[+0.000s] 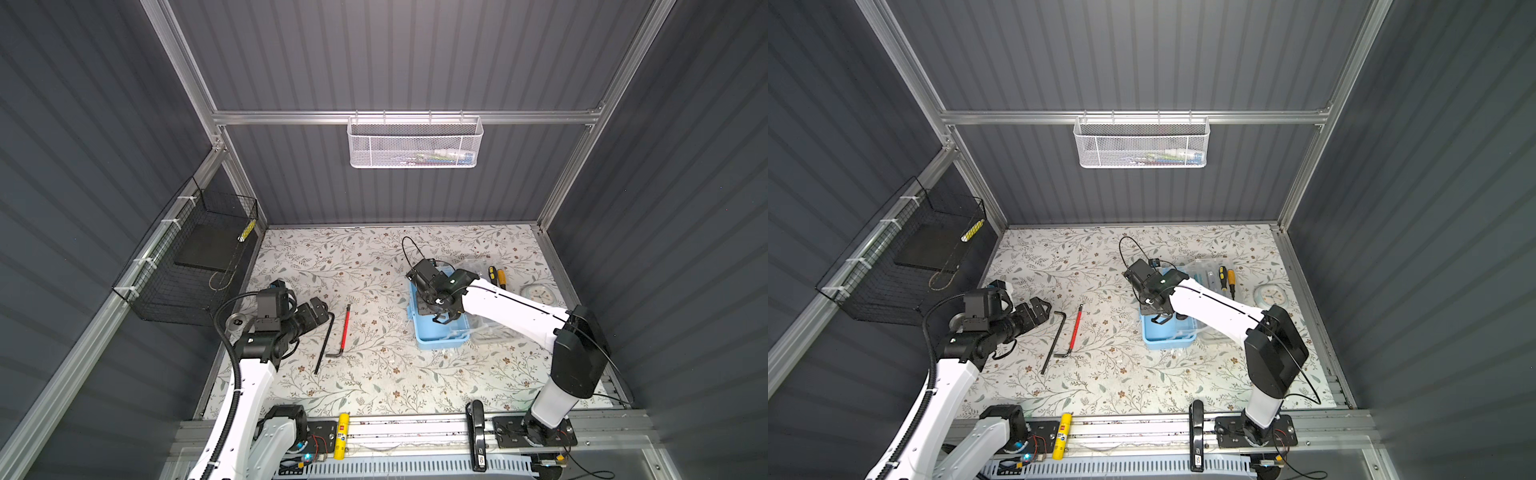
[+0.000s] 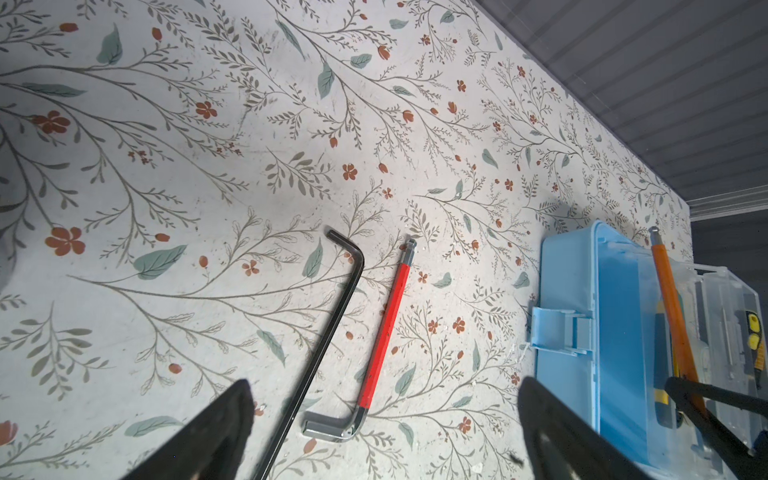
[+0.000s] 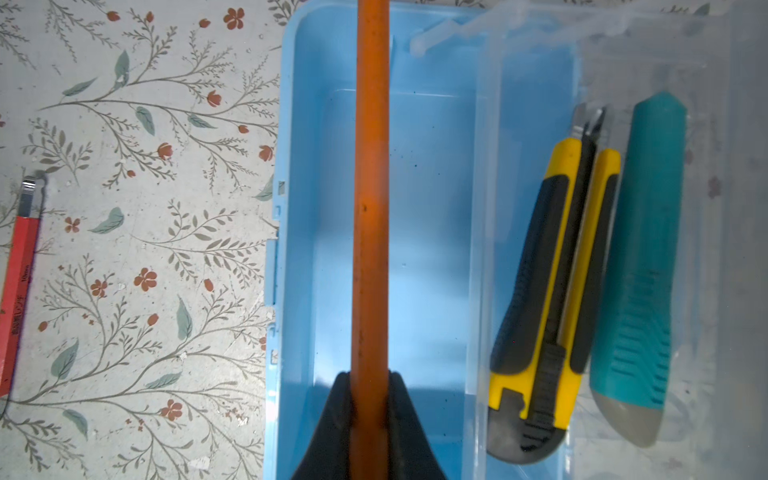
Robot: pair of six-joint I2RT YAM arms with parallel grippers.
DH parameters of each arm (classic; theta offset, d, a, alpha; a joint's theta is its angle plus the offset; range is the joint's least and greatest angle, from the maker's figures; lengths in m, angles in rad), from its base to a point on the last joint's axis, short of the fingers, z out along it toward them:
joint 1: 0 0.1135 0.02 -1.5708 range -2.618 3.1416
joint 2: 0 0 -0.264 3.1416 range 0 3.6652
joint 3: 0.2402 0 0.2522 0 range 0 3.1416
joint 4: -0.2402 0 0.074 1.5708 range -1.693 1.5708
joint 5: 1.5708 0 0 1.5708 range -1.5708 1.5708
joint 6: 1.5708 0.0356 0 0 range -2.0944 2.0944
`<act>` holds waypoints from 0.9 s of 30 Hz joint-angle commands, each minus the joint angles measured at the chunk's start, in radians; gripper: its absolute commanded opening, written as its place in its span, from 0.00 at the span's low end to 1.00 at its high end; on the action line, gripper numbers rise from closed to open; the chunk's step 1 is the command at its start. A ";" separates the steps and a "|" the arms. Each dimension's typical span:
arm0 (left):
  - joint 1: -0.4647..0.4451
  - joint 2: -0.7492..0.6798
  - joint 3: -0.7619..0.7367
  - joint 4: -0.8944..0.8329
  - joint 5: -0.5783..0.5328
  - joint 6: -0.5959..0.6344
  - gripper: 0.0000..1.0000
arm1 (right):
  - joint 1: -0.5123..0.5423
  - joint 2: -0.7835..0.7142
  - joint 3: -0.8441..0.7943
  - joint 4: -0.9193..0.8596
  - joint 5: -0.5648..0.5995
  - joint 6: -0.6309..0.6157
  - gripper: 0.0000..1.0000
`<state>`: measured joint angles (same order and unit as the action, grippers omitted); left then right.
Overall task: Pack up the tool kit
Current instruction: 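Carry the orange-handled hex key over the blue box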
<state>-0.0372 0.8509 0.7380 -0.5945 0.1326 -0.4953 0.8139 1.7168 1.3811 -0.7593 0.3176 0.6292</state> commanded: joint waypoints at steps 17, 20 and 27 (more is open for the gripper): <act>0.007 0.003 -0.034 0.019 0.017 0.019 0.99 | -0.005 0.124 0.027 0.074 -0.034 -0.007 0.00; 0.007 0.002 -0.035 0.015 0.016 0.017 0.99 | -0.009 0.145 0.022 0.085 -0.050 -0.006 0.00; 0.007 -0.011 -0.029 0.005 0.006 0.018 0.99 | -0.013 0.167 0.007 0.117 -0.065 -0.006 0.00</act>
<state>-0.0372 0.8509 0.7151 -0.5789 0.1425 -0.4919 0.8093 1.8790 1.3819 -0.6800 0.2466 0.6262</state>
